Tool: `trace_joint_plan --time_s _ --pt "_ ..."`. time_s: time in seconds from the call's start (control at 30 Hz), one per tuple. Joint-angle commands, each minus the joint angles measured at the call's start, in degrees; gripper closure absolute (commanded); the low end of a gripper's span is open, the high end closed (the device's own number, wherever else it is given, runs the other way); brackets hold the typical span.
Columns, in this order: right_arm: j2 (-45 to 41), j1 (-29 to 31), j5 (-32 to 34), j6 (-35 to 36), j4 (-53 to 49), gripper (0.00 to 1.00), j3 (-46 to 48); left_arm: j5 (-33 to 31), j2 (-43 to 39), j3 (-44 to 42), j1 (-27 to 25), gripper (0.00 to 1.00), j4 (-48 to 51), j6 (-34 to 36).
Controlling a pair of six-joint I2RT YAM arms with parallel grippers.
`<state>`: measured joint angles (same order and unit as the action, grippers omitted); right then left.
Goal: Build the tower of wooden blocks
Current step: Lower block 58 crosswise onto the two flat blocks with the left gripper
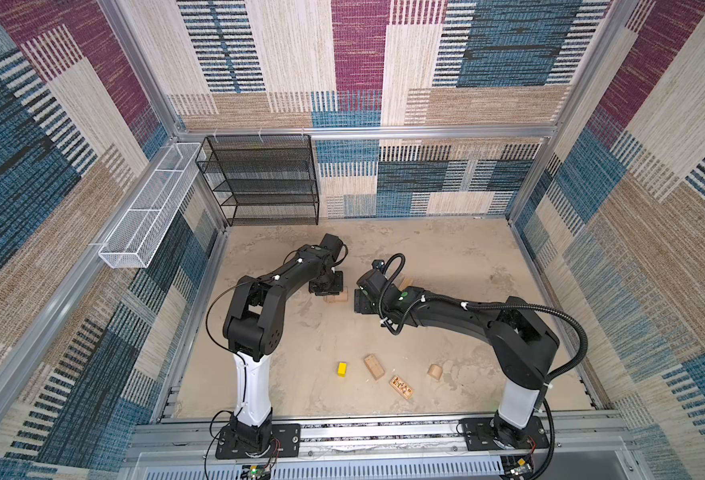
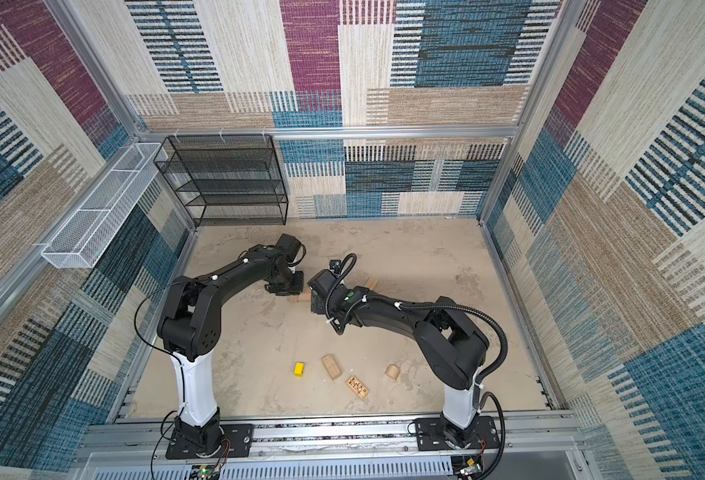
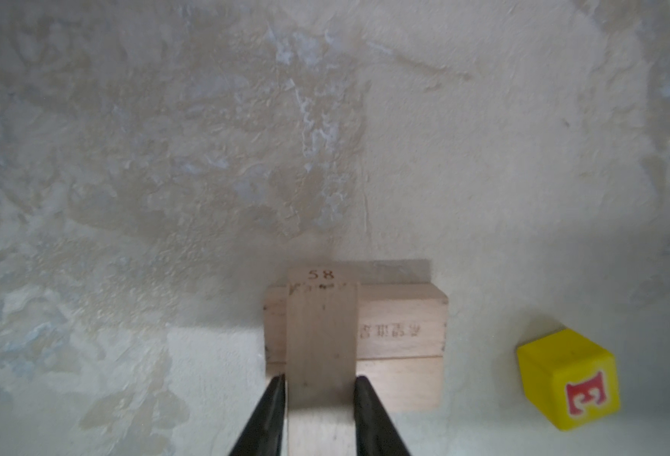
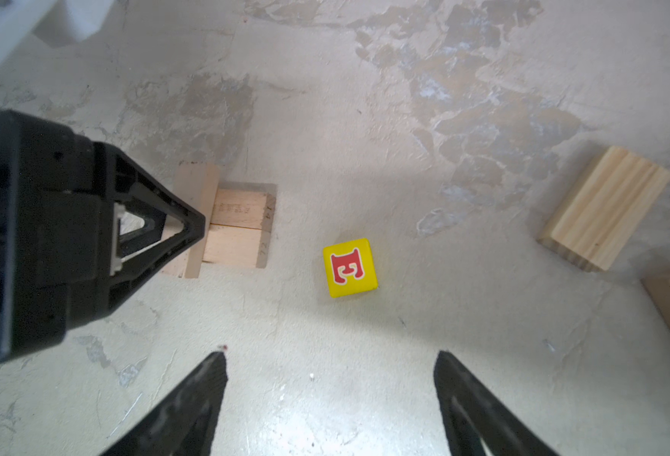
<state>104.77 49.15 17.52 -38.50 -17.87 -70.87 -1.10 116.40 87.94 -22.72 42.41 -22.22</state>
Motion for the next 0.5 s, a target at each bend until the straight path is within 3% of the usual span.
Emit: trace_joint_plan --time_s 0.0,0.47 --pt "0.1 0.0 -0.2 -0.6 0.1 0.15 -0.1 0.5 0.1 0.2 0.1 0.66 0.3 -0.2" --pt "0.4 0.0 -0.6 -0.6 0.0 0.15 -0.1 1.7 0.1 0.4 0.0 0.66 0.3 0.2"
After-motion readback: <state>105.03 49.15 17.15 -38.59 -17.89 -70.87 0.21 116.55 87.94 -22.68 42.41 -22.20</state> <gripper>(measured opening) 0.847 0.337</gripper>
